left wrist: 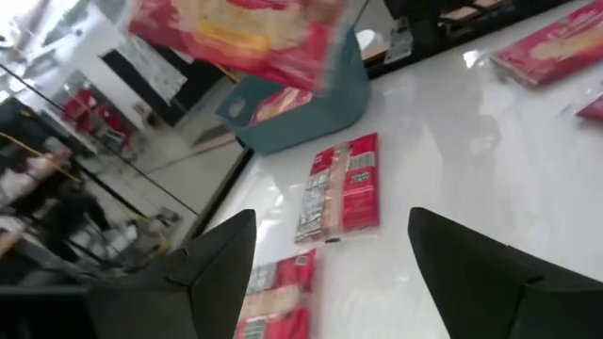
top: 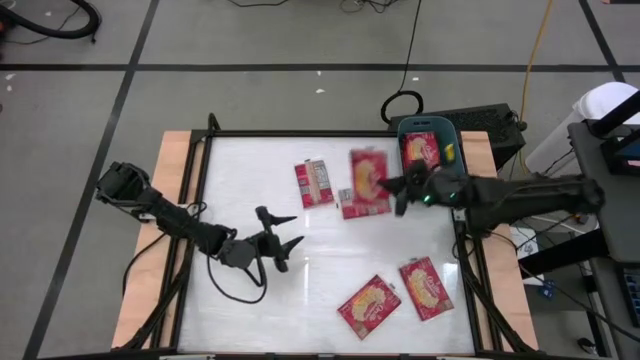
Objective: Sort popcorn bags into baskets
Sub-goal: Put the red popcorn bag into the blue bin
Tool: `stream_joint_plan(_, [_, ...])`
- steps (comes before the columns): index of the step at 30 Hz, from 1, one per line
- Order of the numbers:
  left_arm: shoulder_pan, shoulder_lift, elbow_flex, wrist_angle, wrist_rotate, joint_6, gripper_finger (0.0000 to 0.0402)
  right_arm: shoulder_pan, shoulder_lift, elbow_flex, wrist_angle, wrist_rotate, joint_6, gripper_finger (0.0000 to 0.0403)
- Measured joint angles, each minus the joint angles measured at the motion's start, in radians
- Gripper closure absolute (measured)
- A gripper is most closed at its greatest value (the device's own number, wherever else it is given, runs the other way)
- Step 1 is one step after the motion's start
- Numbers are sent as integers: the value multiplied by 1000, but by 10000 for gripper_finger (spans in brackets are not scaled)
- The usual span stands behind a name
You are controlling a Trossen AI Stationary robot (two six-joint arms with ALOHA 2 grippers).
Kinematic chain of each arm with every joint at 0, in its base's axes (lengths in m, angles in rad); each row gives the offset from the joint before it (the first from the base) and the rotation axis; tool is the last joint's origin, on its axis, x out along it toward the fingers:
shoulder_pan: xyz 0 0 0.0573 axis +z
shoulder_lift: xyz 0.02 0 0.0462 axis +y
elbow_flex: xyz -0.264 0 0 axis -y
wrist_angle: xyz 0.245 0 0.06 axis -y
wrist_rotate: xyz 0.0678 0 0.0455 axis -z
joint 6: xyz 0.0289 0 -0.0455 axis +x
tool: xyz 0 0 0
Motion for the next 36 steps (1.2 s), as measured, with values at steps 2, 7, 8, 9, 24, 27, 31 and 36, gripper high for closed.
stream_joint_plan(2, [11,0,0,0,26,-26,132,-77,-74,0,-68,-28,-1,395])
stream_joint_plan(7, [34,0,0,1,101,-96,154,-300,-190,0,-186,-167,-41,395])
stream_joint_plan(8, [38,0,0,2,109,-109,159,-345,-201,0,-216,-184,-56,395])
stream_joint_plan(9, [42,0,0,1,117,-121,162,-392,-206,0,-246,-191,-74,395])
stream_joint_plan(24, [45,0,0,-1,140,-226,194,-981,-55,103,-468,-418,-314,392])
stream_joint_plan(27, [45,0,0,-4,140,-227,195,-1048,-10,138,-529,-429,-366,392])
stream_joint_plan(31, [45,0,0,-4,140,-228,195,-1086,54,139,-547,-525,-379,391])
stream_joint_plan(36, [43,0,0,-9,149,-254,195,-1107,134,139,-544,-532,-382,388])
